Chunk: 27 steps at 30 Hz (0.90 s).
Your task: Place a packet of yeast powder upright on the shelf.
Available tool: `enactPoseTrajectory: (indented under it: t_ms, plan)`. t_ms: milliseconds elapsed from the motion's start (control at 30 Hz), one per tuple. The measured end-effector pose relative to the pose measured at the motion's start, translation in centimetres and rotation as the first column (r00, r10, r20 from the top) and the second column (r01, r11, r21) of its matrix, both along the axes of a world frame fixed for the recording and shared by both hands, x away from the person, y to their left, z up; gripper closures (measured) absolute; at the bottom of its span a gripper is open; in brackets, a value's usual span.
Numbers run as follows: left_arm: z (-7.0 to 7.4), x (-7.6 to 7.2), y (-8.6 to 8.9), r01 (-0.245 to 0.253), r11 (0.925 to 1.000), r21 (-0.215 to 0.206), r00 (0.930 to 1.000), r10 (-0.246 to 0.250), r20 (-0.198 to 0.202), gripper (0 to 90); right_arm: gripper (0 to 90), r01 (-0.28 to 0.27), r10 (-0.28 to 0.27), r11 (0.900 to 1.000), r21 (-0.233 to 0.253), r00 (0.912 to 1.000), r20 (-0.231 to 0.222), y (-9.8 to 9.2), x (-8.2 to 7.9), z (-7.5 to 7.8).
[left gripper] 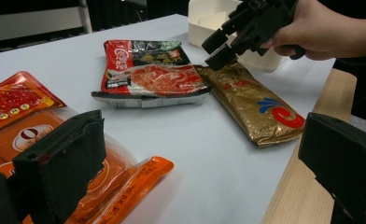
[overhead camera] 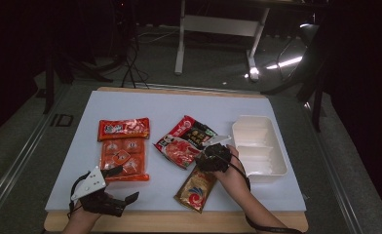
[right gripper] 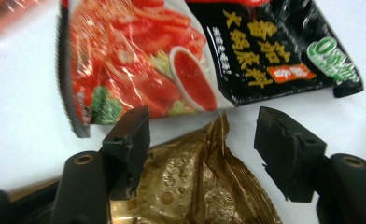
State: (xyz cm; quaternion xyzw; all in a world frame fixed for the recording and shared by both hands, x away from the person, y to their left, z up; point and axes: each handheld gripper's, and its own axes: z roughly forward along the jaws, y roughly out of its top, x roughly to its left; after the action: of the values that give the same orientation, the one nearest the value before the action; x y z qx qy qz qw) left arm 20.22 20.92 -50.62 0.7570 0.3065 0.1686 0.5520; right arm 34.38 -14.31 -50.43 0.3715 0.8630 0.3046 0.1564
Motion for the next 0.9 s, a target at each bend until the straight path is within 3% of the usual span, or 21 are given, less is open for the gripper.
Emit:
enactPoseTrajectory:
  t_ms: [333,500,600,900]
  plan:
    - [-0.1,0.0,0.0,0.006,1.0,0.0,1.0,-0.006,-0.007,1.3,36.7,0.011,-0.013,1.0,-0.022,0.9961,-0.088,-0.1,1.3,-1.7]
    - [-0.1,0.0,-0.1,0.009,0.9999,0.006,0.9999,-0.009,-0.008,1.3,47.4,-0.016,0.013,1.0,-0.024,0.9923,-0.123,0.2,1.6,-2.5]
    - [-0.1,0.0,-0.1,0.009,0.9999,0.007,0.9999,-0.009,-0.009,1.3,48.7,-0.034,0.027,0.998,-0.052,0.9916,-0.127,0.6,1.7,-2.5]
    - [-0.2,0.0,-0.3,0.014,0.9998,0.017,0.9998,-0.014,-0.013,1.3,82.6,-0.04,0.031,0.997,-0.065,0.9895,-0.141,0.3,1.9,-2.1]
